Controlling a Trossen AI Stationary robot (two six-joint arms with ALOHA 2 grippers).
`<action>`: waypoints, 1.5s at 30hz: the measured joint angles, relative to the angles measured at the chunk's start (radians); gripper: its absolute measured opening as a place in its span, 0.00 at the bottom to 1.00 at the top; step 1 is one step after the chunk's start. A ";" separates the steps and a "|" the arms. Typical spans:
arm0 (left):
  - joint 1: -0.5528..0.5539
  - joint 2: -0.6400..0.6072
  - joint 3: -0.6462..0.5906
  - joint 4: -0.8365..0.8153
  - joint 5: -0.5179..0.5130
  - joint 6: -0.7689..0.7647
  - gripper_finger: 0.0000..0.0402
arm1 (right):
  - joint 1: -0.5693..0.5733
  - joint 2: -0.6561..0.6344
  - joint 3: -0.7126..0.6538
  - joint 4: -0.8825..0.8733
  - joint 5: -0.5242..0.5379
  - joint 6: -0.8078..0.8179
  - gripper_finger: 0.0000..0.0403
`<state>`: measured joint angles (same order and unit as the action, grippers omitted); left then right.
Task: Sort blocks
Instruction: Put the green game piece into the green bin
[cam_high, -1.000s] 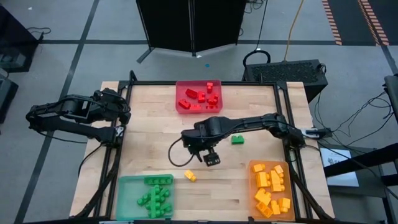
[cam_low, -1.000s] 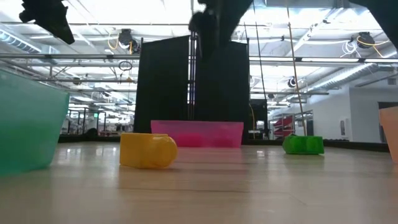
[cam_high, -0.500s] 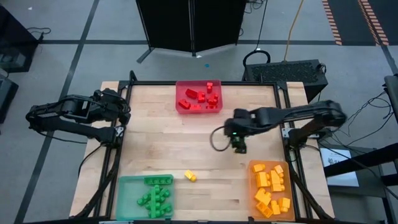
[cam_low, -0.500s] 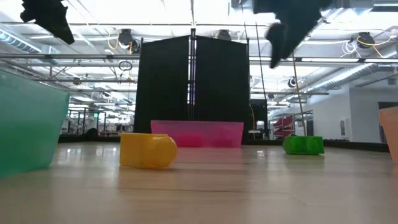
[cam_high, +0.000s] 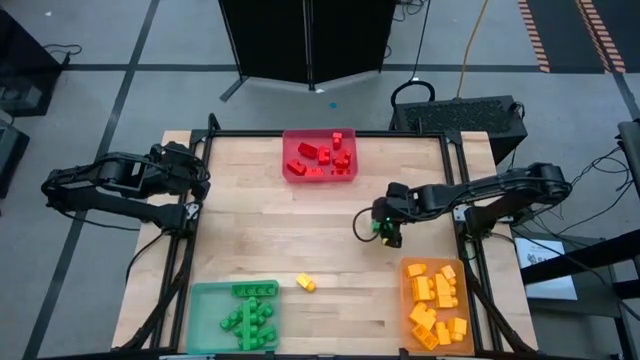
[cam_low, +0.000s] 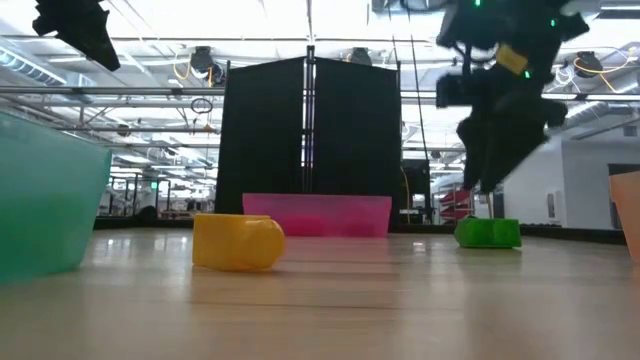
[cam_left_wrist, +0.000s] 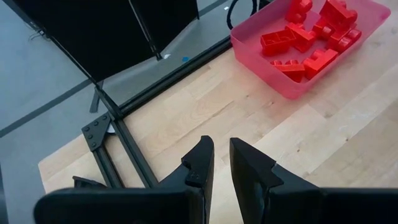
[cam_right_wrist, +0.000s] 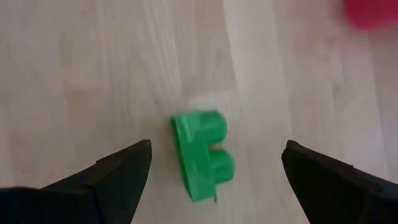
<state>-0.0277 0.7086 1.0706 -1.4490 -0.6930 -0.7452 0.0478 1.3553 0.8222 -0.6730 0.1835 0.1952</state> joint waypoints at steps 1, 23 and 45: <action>0.000 0.000 0.000 0.000 0.000 0.000 0.15 | -0.006 0.003 -0.015 0.012 -0.002 -0.003 0.87; 0.000 0.001 0.000 0.000 0.006 -0.008 0.15 | -0.087 0.197 -0.033 0.139 -0.112 -0.129 0.87; 0.000 0.001 0.000 0.000 0.008 -0.007 0.15 | -0.088 0.264 -0.031 0.150 -0.185 -0.107 0.38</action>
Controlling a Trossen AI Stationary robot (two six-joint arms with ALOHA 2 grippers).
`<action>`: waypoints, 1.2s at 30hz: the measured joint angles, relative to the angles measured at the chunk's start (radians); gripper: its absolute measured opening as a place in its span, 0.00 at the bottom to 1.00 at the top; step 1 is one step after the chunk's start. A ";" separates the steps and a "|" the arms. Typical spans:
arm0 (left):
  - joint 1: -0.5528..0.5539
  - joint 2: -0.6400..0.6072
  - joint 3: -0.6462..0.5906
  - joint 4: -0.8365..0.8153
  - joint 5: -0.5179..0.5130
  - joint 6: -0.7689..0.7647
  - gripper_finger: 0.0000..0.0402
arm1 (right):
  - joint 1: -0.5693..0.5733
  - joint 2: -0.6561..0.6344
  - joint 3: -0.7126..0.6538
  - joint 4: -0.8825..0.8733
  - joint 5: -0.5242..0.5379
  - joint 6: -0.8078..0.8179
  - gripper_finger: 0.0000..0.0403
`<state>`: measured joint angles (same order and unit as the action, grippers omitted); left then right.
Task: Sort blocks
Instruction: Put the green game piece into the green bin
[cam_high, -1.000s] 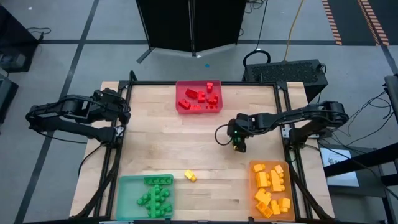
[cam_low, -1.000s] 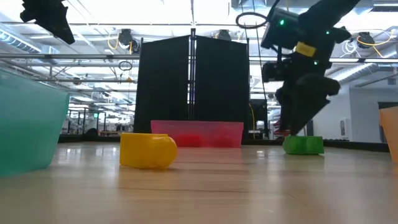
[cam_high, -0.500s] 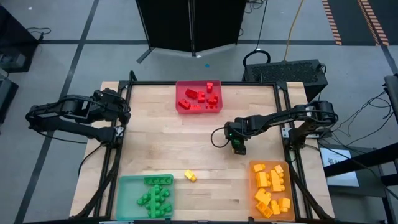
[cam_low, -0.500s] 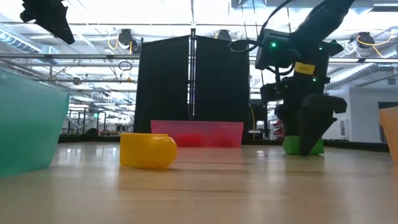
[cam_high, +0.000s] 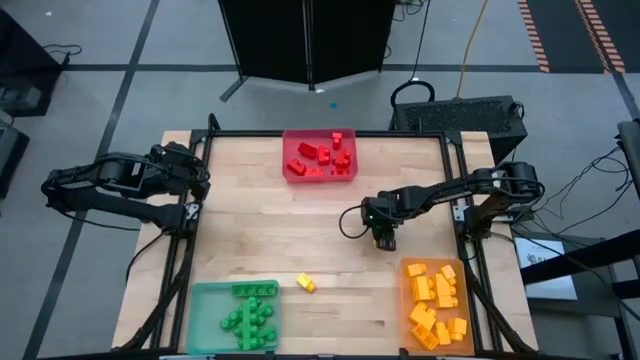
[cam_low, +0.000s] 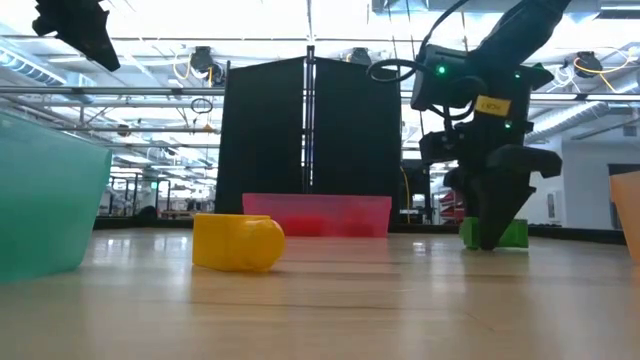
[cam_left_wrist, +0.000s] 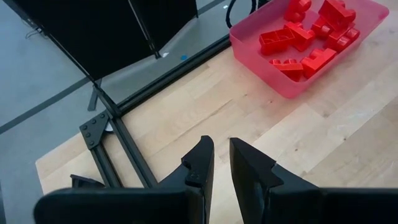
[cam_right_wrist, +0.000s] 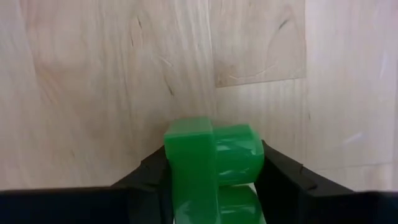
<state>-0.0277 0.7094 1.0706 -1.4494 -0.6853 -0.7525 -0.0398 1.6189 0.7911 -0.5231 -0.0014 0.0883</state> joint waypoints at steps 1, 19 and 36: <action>0.000 0.000 0.000 0.000 0.000 0.000 0.15 | 0.000 -0.006 0.000 0.001 -0.002 0.005 0.38; 0.000 0.000 0.000 0.000 0.000 -0.001 0.15 | 0.002 -0.071 0.244 0.259 0.001 0.041 0.38; 0.000 0.000 0.000 0.001 0.000 -0.002 0.15 | 0.131 0.252 0.814 0.443 -0.040 -0.092 0.38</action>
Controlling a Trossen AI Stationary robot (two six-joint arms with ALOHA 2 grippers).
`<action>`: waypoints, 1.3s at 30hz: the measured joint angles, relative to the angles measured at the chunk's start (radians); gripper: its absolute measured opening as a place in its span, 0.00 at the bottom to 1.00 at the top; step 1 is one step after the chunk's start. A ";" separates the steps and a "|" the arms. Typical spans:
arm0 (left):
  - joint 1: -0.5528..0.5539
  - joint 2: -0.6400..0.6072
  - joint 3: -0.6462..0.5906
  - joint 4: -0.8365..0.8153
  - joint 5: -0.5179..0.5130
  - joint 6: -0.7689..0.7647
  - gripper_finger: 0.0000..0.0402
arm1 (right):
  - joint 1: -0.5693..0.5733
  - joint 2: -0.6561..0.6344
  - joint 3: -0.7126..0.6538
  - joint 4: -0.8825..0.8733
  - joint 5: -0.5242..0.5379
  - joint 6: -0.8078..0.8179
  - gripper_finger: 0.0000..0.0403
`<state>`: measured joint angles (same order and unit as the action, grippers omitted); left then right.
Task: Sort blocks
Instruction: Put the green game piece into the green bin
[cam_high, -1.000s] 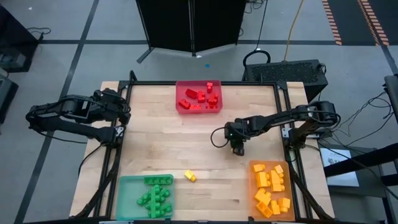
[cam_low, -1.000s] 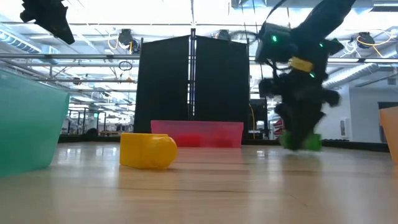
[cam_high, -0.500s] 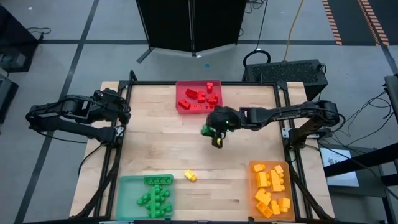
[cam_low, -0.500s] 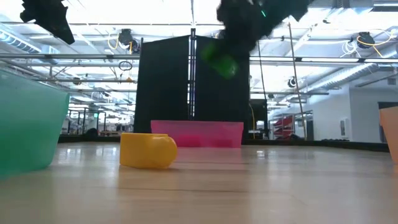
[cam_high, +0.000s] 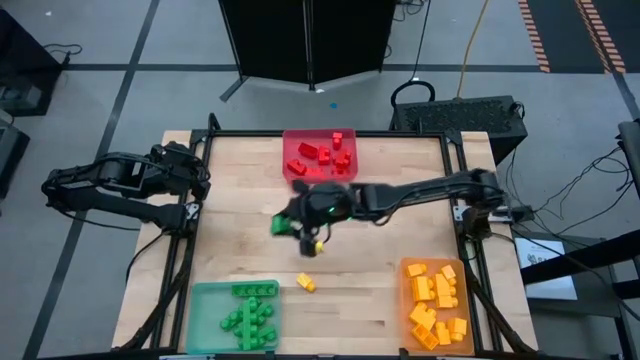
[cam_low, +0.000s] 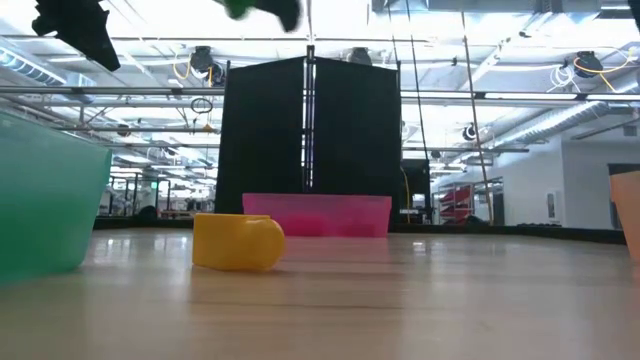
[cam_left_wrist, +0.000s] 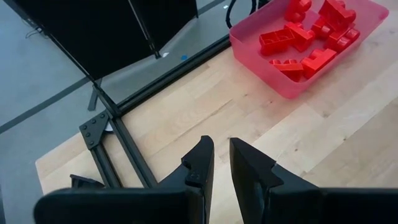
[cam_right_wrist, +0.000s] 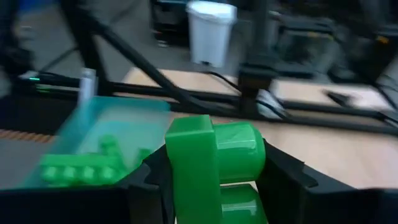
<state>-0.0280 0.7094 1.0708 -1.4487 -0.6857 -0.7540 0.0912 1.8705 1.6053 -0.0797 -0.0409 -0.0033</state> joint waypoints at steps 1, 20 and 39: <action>0.000 0.000 0.000 0.000 0.000 0.000 0.15 | 0.013 0.035 0.041 0.001 -0.018 -0.004 0.38; 0.000 0.000 0.000 0.000 0.000 -0.001 0.15 | 0.138 0.563 0.668 0.001 -0.249 -0.002 0.38; 0.000 0.000 0.000 0.001 0.000 -0.002 0.15 | 0.143 0.715 0.743 0.053 -0.280 0.044 0.38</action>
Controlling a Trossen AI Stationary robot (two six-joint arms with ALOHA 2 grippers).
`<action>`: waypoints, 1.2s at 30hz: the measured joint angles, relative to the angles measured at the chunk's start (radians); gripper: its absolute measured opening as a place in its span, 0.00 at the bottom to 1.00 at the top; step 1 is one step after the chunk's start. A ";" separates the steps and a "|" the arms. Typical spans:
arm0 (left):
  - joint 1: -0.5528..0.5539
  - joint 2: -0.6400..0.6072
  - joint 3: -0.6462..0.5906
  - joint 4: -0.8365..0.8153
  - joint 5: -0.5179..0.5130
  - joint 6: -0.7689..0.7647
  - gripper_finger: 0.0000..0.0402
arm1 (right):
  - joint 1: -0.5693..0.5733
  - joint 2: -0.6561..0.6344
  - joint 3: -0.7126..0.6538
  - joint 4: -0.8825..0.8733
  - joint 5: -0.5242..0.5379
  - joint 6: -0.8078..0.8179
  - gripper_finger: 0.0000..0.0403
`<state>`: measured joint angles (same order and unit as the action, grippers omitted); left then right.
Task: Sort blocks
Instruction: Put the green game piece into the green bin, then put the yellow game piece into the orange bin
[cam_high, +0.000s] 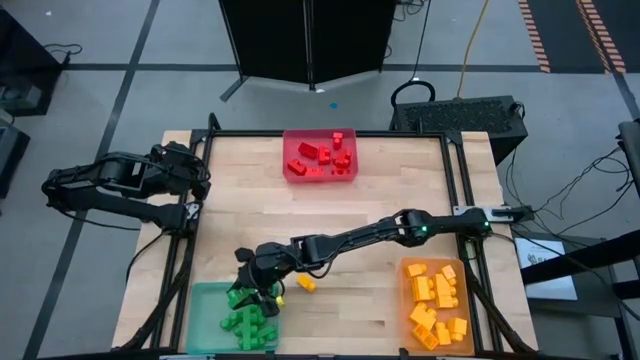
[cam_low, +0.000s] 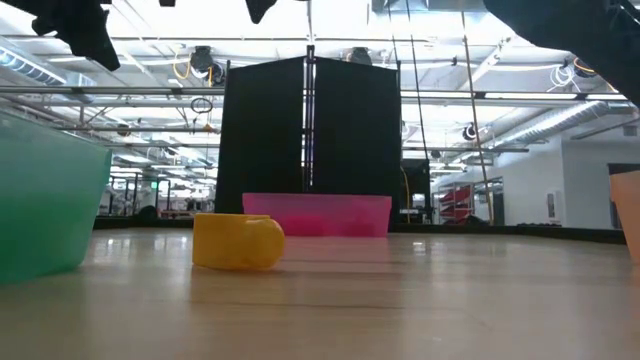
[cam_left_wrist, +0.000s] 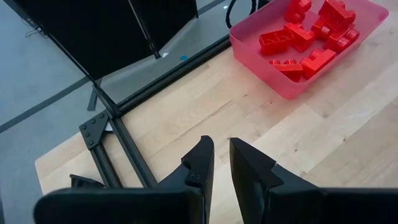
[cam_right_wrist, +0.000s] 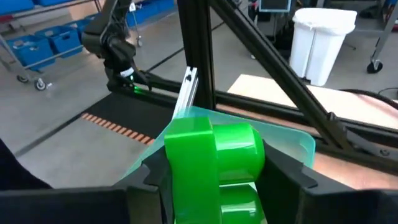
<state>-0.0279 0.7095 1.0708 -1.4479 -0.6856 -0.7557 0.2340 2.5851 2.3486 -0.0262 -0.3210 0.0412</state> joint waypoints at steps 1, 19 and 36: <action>0.000 0.000 0.000 0.000 0.000 -0.001 0.15 | 0.000 0.000 0.000 -0.010 0.001 -0.005 0.38; 0.000 0.000 0.000 0.002 0.000 -0.025 0.15 | -0.003 0.048 0.000 -0.117 0.008 -0.041 0.38; 0.000 0.000 0.000 0.002 0.000 -0.025 0.15 | -0.009 -0.015 -0.001 -0.238 0.008 -0.043 0.75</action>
<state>-0.0277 0.7097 1.0709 -1.4456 -0.6857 -0.7811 0.2247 2.5702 2.3478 -0.2645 -0.3125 -0.0023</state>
